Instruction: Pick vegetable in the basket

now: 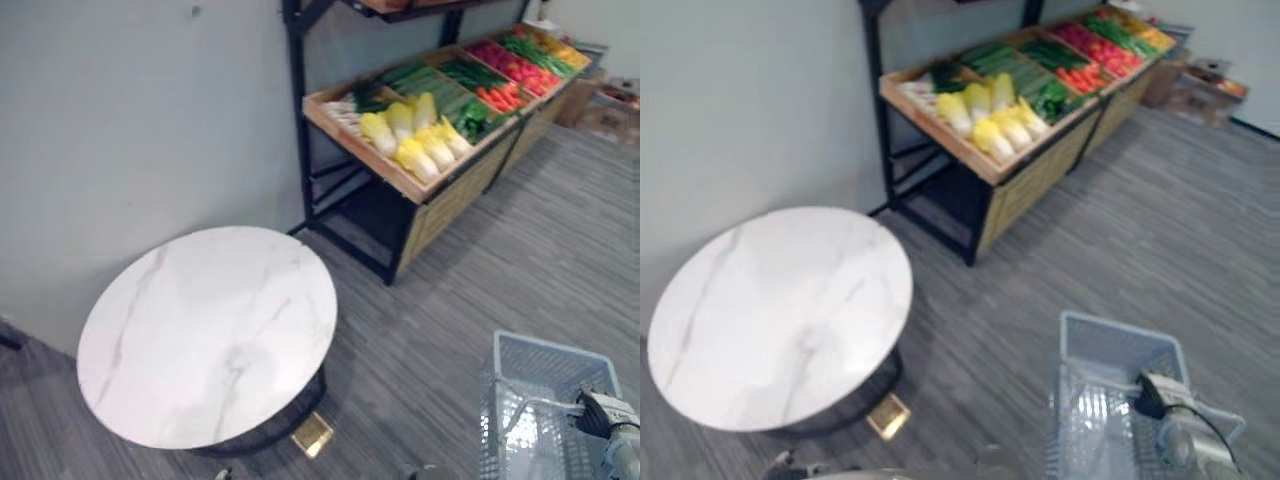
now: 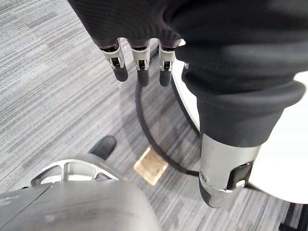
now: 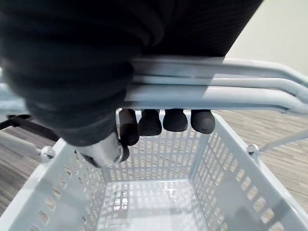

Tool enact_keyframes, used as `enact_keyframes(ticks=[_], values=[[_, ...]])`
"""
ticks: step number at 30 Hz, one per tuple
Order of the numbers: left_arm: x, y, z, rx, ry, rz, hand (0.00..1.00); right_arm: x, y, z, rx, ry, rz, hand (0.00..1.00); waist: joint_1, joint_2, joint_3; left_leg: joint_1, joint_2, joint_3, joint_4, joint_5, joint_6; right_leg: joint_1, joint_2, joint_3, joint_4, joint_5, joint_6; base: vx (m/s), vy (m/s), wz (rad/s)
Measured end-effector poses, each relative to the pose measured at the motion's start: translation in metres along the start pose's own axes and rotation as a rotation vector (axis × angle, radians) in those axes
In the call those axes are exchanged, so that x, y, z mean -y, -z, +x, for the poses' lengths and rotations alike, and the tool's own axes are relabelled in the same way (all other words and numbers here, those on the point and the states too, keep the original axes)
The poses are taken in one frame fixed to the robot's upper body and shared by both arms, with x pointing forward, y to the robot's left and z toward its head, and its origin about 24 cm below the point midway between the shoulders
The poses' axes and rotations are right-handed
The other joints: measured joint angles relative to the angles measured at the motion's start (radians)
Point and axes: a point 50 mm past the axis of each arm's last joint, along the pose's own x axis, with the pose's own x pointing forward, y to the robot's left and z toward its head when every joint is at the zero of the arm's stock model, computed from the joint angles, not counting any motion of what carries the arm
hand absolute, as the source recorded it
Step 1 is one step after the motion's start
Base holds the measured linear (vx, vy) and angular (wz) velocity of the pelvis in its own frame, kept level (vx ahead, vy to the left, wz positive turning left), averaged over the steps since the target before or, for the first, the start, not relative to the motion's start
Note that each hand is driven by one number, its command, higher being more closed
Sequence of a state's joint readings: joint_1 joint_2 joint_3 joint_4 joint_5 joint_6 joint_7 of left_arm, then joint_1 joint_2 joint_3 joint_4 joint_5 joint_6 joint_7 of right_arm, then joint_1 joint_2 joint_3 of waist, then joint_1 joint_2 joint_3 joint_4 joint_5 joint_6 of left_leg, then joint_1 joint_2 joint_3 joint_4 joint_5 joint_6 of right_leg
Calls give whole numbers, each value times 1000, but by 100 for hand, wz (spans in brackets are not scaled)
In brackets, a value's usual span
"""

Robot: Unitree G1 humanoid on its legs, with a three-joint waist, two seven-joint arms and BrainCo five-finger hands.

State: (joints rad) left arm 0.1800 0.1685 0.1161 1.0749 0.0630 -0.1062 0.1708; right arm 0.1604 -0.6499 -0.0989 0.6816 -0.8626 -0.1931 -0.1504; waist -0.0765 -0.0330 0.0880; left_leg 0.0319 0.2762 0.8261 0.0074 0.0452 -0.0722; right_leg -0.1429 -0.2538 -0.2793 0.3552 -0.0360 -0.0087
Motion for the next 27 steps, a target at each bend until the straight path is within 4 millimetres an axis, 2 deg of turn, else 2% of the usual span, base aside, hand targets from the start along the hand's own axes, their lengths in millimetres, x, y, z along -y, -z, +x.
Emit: enact_keyframes(ticks=[1,2,3,4,5,6,10,11,12,14,15,16,17,18,19,20,21,22,23,24,25,26,27], values=[[0,0,0,-1,0,0,0,-1,0,-1,-2,-2,1,100,-1,-10,-8,-12,-3,18,0,10,-23,-12,13,8,-49,-25,58,-75,-271,-81],[6,1,-1,-4,16,-5,0,-1,0,0,-5,0,1,100,3,-7,-10,-26,-10,24,4,20,-34,8,35,12,-150,-50,119,-76,-275,-79],[13,2,-2,-14,30,-12,0,1,0,1,-11,4,1,100,3,7,-2,-35,8,24,6,27,-35,12,53,8,-188,-37,131,-36,-204,-70],[19,5,-4,-28,47,-19,0,-1,2,0,-21,-2,-1,100,1,42,-1,-34,24,9,4,47,-34,24,86,12,-227,-21,125,-9,-191,-47],[23,8,-5,-39,57,-19,0,-7,4,-5,-29,-24,-1,100,-3,64,-3,-13,44,10,8,62,-39,41,114,20,-229,-20,117,3,-152,-38],[25,8,-6,-38,63,-15,0,-11,5,-7,-29,-33,-1,100,-3,71,-2,-4,56,9,18,64,-41,48,123,21,-228,-18,110,19,-172,-27],[24,5,-5,-25,65,1,0,-20,-4,-18,11,-36,12,100,-9,74,1,6,141,10,147,67,-42,62,152,50,-216,-54,71,8,-89,-29],[22,6,-5,-26,60,4,0,-20,-7,-20,24,-33,15,100,-10,59,11,1,165,2,211,68,-40,68,151,60,-205,-59,63,27,-72,-39],[21,8,-5,-31,56,3,0,-19,-8,-22,38,-27,11,100,-11,59,15,-8,186,-73,293,74,-33,81,151,83,-193,-62,59,24,-66,-56],[22,9,-7,-26,53,-13,0,-17,-10,-21,46,-14,12,100,-2,59,17,-21,181,-223,378,102,-30,85,159,149,-176,-63,61,31,-41,-100],[23,10,-9,-21,47,-38,0,-10,-19,-13,79,6,5,100,12,58,18,-52,124,-405,457,68,-55,84,155,245,-184,-59,66,54,23,-141],[24,11,-9,-19,48,-42,0,-8,-23,-11,92,11,2,100,19,57,18,-55,78,-465,471,14,-73,78,148,288,-188,-53,66,64,94,-183],[26,13,-10,-16,52,-51,0,-8,-29,-8,111,11,-1,100,29,59,19,-60,0,-550,490,-75,-68,76,147,351,-206,-43,61,48,141,-150],[28,13,-11,-15,55,-54,0,-8,-32,-7,119,12,-3,100,31,63,21,-67,-59,-584,490,-126,-51,79,152,389,-218,-42,60,26,150,-137],[28,13,-11,-14,56,-56,0,-8,-32,-7,122,10,-5,100,34,65,23,-68,-80,-594,479,-139,-43,75,157,406,-218,-42,60,-8,171,-119],[29,14,-12,-8,59,-62,0,-10,-34,-7,130,4,-6,100,44,69,25,-60,-108,-608,428,-164,-19,71,175,444,-219,-42,60,-23,211,-97],[28,14,-12,-9,58,-63,0,-12,-36,-7,135,-1,-5,100,52,67,24,-39,-114,-624,403,-183,-20,67,183,464,-219,-42,60,-16,217,-116],[28,14,-12,-11,57,-67,0,-10,-39,-7,154,6,-7,100,55,67,25,1,-148,-683,328,-203,-27,55,187,485,-241,-37,69,32,232,-87],[27,13,-11,-9,56,-70,0,-7,-40,-6,162,20,-4,100,53,76,23,6,-159,-709,280,-208,-20,38,178,485,-258,-23,90,38,181,-70],[28,10,-11,-1,58,-72,0,-6,-41,-5,164,22,-2,100,53,71,32,2,-165,-707,275,-212,-14,20,173,485,-245,-16,91,-7,213,-31],[23,5,-8,15,47,-67,0,-8,-41,-6,170,13,-1,100,48,42,50,-7,-193,-703,276,-215,-10,3,153,503,-248,10,98,-66,164,-3],[18,6,-7,7,34,-60,0,-10,-39,-8,172,4,-5,100,45,39,53,-9,-200,-702,268,-225,-7,6,143,506,-269,43,116,-75,153,2],[18,7,-7,4,34,-60,0,-10,-40,-8,171,6,-3,100,46,42,51,-6,-200,-700,256,-234,-9,6,144,505,-283,49,115,-44,126,-5]])
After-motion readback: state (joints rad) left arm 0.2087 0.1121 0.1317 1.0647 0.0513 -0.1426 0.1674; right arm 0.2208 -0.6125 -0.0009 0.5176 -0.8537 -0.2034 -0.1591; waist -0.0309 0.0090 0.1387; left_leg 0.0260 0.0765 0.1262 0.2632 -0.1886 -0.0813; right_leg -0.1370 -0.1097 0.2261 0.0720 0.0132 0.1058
